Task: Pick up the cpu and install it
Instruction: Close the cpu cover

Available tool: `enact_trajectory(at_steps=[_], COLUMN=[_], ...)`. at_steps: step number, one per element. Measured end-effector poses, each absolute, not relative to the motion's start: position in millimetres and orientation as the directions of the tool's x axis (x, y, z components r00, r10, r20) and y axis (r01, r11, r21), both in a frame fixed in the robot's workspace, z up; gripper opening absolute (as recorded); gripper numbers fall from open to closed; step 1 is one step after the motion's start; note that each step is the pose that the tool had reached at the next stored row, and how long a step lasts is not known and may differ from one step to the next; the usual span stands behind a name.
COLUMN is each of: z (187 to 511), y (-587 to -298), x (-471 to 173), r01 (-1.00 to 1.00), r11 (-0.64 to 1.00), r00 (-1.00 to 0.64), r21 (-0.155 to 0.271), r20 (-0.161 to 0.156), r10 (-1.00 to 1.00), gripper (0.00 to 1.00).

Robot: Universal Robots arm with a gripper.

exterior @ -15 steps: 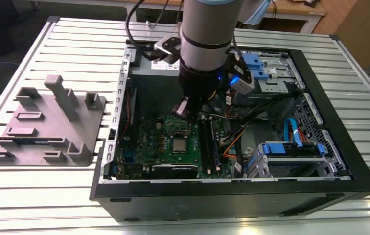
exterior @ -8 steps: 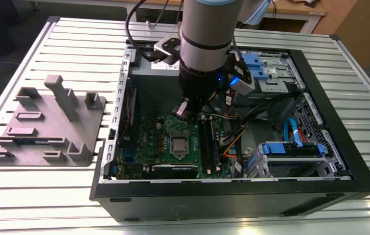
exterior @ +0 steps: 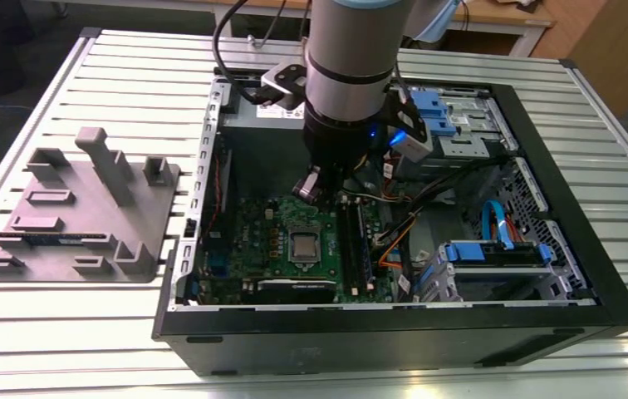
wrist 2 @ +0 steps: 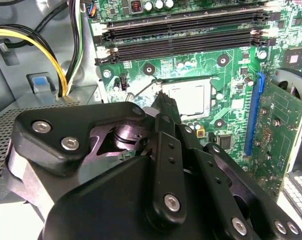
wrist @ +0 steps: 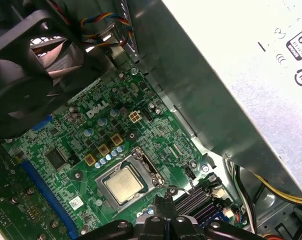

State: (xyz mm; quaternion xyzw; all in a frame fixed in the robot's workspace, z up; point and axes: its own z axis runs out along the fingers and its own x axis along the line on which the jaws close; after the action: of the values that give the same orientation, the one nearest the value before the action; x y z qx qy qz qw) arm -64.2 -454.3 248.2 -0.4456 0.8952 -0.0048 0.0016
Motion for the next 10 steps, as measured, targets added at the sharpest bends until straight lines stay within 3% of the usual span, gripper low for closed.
enact_trajectory(at_steps=[10], z=[251.5], y=[-454.3], x=[-64.2], r01=[-0.798], r11=[0.603], r00=[-0.603], r21=[-0.01], r20=[0.001], r10=[-0.798], gripper=[0.1])
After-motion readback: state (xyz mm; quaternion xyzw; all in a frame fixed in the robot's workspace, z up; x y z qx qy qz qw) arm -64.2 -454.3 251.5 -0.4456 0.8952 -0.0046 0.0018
